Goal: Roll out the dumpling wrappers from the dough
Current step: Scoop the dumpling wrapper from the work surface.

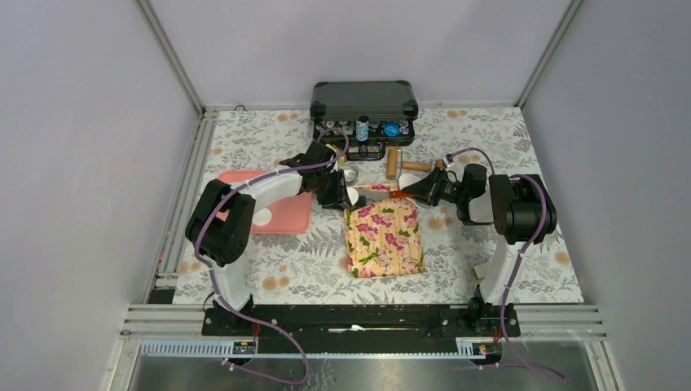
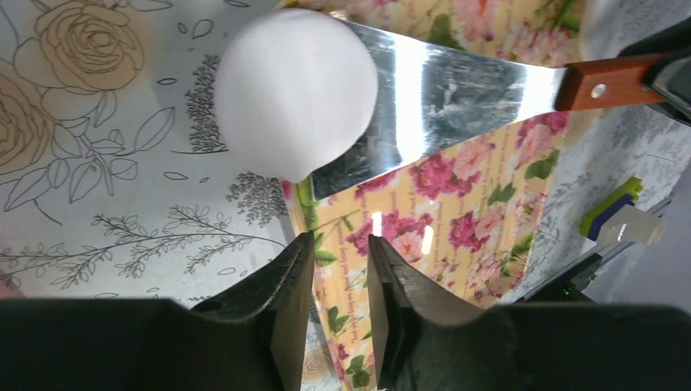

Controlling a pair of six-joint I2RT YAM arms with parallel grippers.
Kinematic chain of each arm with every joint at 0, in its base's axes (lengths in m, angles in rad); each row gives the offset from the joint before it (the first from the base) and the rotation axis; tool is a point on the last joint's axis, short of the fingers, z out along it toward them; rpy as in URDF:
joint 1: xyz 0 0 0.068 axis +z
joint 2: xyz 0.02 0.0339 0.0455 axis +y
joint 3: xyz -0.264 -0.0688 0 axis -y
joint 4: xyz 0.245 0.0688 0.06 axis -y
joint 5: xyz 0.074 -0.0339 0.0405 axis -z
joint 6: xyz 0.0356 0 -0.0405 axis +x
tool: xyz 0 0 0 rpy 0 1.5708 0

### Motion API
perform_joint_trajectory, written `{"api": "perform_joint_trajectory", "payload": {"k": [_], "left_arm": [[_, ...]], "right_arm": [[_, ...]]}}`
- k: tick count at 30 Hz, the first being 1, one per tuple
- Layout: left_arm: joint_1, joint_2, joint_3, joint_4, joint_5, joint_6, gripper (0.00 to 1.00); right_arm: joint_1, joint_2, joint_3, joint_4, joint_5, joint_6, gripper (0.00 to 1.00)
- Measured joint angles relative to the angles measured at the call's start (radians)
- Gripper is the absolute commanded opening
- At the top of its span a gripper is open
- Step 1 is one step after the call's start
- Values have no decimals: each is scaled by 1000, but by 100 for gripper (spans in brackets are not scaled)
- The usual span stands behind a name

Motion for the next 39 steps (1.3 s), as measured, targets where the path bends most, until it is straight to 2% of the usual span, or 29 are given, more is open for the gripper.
{"api": "perform_joint_trajectory", "payload": {"k": [9, 14, 16, 18, 20, 26, 39], "left_arm": [[12, -16, 0, 25, 26, 13, 34], [72, -16, 20, 5, 6, 29, 33], [102, -16, 43, -6, -27, 40, 26], [124, -16, 69, -11, -60, 53, 10], [133, -14, 107, -27, -87, 66, 0], [128, 56, 214, -53, -123, 86, 0], [106, 183, 243, -156, -212, 91, 0]], "right_arm": [[0, 0, -2, 8, 2, -5, 0], [0, 0, -2, -16, 4, -26, 0], [0, 0, -2, -24, 4, -32, 0], [0, 0, -2, -26, 4, -35, 0], [0, 0, -2, -27, 4, -38, 0], [0, 0, 0, -32, 4, -39, 0], [0, 14, 5, 21, -1, -2, 0]]}}
